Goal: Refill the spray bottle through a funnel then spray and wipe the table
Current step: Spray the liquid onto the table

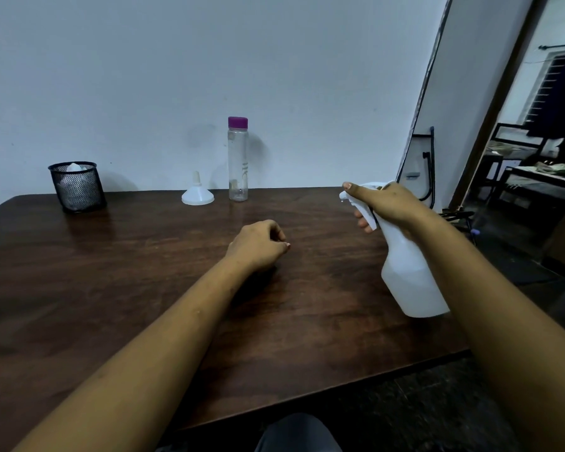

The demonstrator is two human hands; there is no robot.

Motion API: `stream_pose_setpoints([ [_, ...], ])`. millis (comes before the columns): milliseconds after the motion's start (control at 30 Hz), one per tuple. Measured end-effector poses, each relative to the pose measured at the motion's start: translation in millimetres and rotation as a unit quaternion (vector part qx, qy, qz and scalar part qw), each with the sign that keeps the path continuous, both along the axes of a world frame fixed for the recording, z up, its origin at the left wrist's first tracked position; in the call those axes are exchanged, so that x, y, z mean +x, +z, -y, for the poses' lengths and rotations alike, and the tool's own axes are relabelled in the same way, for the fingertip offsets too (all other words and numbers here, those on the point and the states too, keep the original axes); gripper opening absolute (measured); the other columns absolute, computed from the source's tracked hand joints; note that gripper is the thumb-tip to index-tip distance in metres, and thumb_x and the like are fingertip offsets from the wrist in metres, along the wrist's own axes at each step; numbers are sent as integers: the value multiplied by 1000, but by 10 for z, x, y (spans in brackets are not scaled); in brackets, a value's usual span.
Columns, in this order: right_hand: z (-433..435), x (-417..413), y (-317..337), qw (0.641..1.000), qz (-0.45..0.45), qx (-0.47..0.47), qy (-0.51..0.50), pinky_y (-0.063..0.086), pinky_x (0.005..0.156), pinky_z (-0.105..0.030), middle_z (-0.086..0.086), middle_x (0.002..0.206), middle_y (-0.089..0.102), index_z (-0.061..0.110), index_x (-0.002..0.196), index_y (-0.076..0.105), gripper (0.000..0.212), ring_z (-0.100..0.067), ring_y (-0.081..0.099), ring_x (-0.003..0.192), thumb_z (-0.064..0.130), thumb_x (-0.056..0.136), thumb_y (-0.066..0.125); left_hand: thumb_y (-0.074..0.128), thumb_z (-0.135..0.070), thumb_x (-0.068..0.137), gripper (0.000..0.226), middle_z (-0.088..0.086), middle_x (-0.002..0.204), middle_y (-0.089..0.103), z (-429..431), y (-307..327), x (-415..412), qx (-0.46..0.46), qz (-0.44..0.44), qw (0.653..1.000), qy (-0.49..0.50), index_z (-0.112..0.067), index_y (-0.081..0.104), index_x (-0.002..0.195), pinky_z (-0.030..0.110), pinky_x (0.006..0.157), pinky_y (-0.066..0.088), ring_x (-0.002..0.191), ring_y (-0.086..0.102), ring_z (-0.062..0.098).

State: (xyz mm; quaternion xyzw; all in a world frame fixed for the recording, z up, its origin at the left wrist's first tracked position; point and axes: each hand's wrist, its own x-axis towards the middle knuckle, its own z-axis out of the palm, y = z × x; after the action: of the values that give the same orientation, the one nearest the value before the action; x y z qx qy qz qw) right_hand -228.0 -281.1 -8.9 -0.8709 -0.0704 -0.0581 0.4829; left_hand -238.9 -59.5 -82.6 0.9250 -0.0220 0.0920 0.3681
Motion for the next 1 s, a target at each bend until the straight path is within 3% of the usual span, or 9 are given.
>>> stream_pose_setpoints([
  [100, -57, -3, -10, 999, 18, -26, -19, 53, 57, -27, -7, 75, 65, 25, 81, 66, 29, -17, 61, 63, 52, 87, 57, 65, -32, 83, 7, 0, 111, 63, -11, 2, -4, 1, -1, 1000, -2, -28, 60, 85, 40, 93, 49, 106, 56, 21],
  [167, -60, 12, -14, 999, 17, -35, -17, 51, 53, -24, -6, 74, 63, 25, 85, 69, 30, -15, 60, 60, 53, 87, 56, 65, -33, 83, 7, 0, 110, 64, -19, -6, -2, -3, -3, 1000, -3, -29, 60, 85, 40, 93, 49, 105, 57, 21],
  [333, -40, 15, -13, 1000, -5, 10, 3, 56, 60, -28, -10, 86, 70, 16, 102, 71, 45, -19, 69, 72, 56, 85, 58, 65, -34, 82, 10, 0, 109, 63, -15, -11, -19, -11, -11, 1000, -5, -31, 57, 77, 42, 93, 50, 104, 57, 22],
  [533, -52, -12, 25, 1000, 18, 10, -11, 51, 54, -24, -5, 74, 61, 25, 91, 71, 31, -15, 58, 63, 52, 88, 56, 65, -32, 84, 13, -2, 107, 63, 3, -3, -18, -13, -12, 1000, -18, -30, 56, 76, 47, 106, 38, 108, 55, 21],
  [633, -52, -16, 71, 999, 15, 40, -5, 56, 61, -28, -8, 80, 65, 19, 104, 71, 42, -17, 62, 67, 55, 86, 57, 68, -32, 82, 9, -3, 107, 63, 23, 48, -30, -46, -6, 998, -36, -27, 61, 85, 32, 96, 41, 106, 55, 16],
  [700, -86, -24, 125, 995, 32, 90, -10, 58, 69, -31, -9, 85, 68, 21, 106, 71, 43, -18, 65, 72, 57, 84, 59, 70, -35, 81, 23, -3, 112, 60, 61, 125, -84, -94, -20, 992, -83, -23, 61, 98, 25, 87, 40, 106, 54, 13],
  [833, -278, 0, 201, 985, 68, 155, -20, 57, 75, -30, -5, 92, 71, 23, 112, 67, 51, -20, 69, 80, 63, 82, 57, 72, -45, 75, 70, -1, 139, 41, 215, 215, -194, -119, -118, 964, -205, -32, 37, 135, 40, 108, 37, 127, 42, 19],
  [933, -494, 19, 278, 970, 80, 229, -6, 57, 80, -33, -6, 97, 71, 25, 114, 66, 49, -21, 71, 88, 62, 83, 57, 79, -40, 69, 95, -1, 139, 38, 345, 188, -216, -123, -112, 959, -231, -41, 16, 141, 44, 108, 39, 124, 44, 22],
  [1000, -616, 21, 326, 960, 91, 263, 11, 57, 82, -35, -6, 91, 71, 32, 106, 68, 38, -20, 71, 90, 60, 85, 56, 80, -34, 69, 97, -2, 131, 41, 385, 155, -232, -154, -58, 967, -196, -37, 15, 140, 39, 103, 44, 117, 46, 20],
])
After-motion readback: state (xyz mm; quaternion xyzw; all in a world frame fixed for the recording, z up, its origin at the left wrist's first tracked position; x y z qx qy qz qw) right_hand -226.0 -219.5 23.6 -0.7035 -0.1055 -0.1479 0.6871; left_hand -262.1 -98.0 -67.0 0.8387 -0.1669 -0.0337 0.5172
